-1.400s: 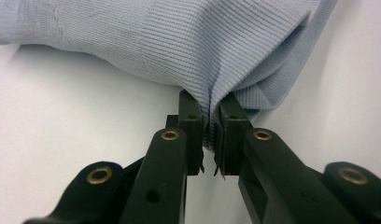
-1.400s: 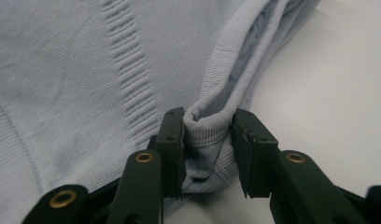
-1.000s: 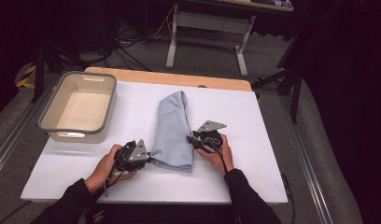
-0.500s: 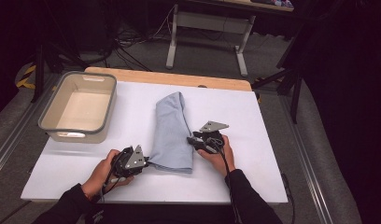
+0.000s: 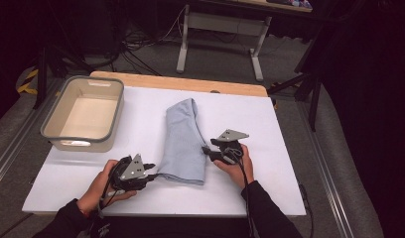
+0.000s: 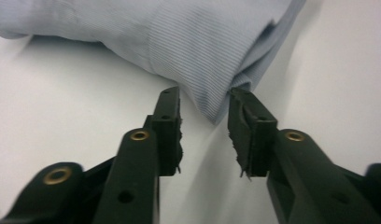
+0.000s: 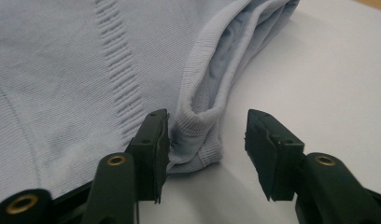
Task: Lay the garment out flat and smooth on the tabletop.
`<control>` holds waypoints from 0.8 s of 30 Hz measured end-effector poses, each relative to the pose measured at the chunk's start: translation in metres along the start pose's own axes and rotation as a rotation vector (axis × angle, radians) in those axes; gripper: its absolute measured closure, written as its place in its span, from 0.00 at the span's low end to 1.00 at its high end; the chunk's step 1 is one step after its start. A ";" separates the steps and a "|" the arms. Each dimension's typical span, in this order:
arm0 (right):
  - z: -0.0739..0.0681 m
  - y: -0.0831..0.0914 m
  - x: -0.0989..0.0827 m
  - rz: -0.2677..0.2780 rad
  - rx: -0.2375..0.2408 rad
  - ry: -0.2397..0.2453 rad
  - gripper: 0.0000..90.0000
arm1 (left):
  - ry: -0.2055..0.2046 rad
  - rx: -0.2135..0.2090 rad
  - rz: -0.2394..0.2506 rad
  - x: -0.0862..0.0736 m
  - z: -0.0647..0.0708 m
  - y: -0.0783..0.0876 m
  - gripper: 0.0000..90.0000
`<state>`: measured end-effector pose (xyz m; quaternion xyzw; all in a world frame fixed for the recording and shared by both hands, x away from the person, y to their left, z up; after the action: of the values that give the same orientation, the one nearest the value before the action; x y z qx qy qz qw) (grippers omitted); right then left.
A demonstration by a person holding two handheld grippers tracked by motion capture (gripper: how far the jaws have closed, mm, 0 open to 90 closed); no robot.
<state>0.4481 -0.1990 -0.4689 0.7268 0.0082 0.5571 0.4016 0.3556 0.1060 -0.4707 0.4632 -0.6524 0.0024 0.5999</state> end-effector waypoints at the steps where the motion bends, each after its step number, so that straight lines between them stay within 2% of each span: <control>1: 0.000 0.002 0.000 0.009 -0.002 0.001 0.58 | 0.026 -0.003 0.023 0.002 -0.003 0.002 0.69; 4: -0.001 0.007 0.003 0.048 -0.004 0.011 0.66 | 0.065 -0.003 0.064 0.009 -0.006 0.002 0.71; 8: -0.005 0.009 0.008 0.072 -0.002 0.048 0.79 | 0.059 0.019 0.083 0.021 -0.009 -0.006 0.74; 12: -0.012 0.007 0.011 0.074 0.004 0.088 0.87 | 0.054 0.011 0.078 0.028 -0.009 -0.017 0.77; 14: -0.014 0.005 0.012 0.068 0.005 0.106 0.88 | 0.050 0.009 0.071 0.031 -0.010 -0.024 0.79; 16: -0.014 0.003 0.013 0.065 0.005 0.108 0.87 | 0.057 -0.001 0.084 0.035 -0.012 -0.029 0.77; 18: -0.015 0.003 0.013 0.066 0.005 0.109 0.87 | 0.063 -0.003 0.092 0.038 -0.014 -0.031 0.72; 19: -0.015 0.003 0.014 0.075 0.004 0.114 0.87 | 0.078 0.032 0.102 0.043 -0.018 -0.035 0.68; 21: -0.016 0.005 0.015 0.090 0.001 0.122 0.88 | 0.086 0.044 0.106 0.046 -0.021 -0.039 0.69; 24: -0.018 0.007 0.017 0.119 0.004 0.136 0.90 | 0.068 0.057 0.104 0.048 -0.024 -0.045 0.71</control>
<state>0.4369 -0.1860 -0.4501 0.6874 -0.0067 0.6281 0.3645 0.4086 0.0645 -0.4514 0.4452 -0.6544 0.0680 0.6075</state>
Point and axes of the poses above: each handheld gripper's, and its own axes: y roughly backward along the jaws, x roughly out of its top, z roughly to its right, the point moved 3 cm from there along -y, roughly forward along the jaws, and after that the axes turned 11 degrees about x, right-handed, at the moved point
